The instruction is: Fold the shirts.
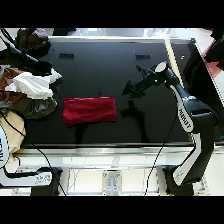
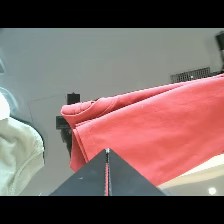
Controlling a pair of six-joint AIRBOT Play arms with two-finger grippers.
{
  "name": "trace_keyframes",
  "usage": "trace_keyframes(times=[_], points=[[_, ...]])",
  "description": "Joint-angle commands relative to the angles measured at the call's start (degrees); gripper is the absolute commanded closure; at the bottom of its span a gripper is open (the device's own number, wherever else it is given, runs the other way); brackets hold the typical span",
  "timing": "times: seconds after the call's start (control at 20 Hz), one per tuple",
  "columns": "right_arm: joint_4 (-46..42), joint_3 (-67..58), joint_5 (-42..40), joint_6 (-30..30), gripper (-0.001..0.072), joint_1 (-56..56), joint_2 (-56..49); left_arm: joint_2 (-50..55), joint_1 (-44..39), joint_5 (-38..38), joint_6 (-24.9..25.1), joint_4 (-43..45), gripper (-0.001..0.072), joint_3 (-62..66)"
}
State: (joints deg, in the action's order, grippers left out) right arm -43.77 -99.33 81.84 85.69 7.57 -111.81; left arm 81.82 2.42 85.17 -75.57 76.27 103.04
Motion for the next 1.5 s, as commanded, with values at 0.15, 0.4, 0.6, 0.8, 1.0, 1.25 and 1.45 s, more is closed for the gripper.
trace_keyframes(times=[0.15, 0.4, 0.6, 0.8, 1.0, 1.25, 1.45], points=[[8.7, 1.3, 1.3, -1.4, 0.0144, 4.0, -7.7, 0.0, 0.0, 0.0, 0.2, 0.0, 0.0697, 0.0], [11.6, 1.3, -3.5, -2.8, 0.0145, 9.0, -8.9, 0.0, 0.0, 0.0, 0.2, 0.0, 0.0697, 0.0], [11.3, 1.3, -6.4, -2.4, 0.0165, 12.2, -8.9, 0.0, 0.0, 0.0, 0.2, 0.0, 0.0697, 0.0], [7.7, 1.3, -6.6, -2.3, 0.0351, 13.9, -8.9, 0.0, 0.0, 0.0, 0.2, 0.0, 0.0697, 0.0], [7.2, -0.8, -8.5, -2.3, 0.0701, 13.6, -8.5, 0.0, 0.0, 0.0, 0.2, 0.0, 0.0697, 0.0], [-16.4, -12.3, 0.2, 1.4, 0.0702, 9.3, -2.5, 0.0, 0.0, 0.2, 0.2, 0.0, 0.0697, 0.0], [-41.1, -14.3, 8.5, 2.2, 0.0702, -0.6, 8.2, 0.0, 0.0, 0.2, 0.2, 0.0, 0.0697, 0.0]])
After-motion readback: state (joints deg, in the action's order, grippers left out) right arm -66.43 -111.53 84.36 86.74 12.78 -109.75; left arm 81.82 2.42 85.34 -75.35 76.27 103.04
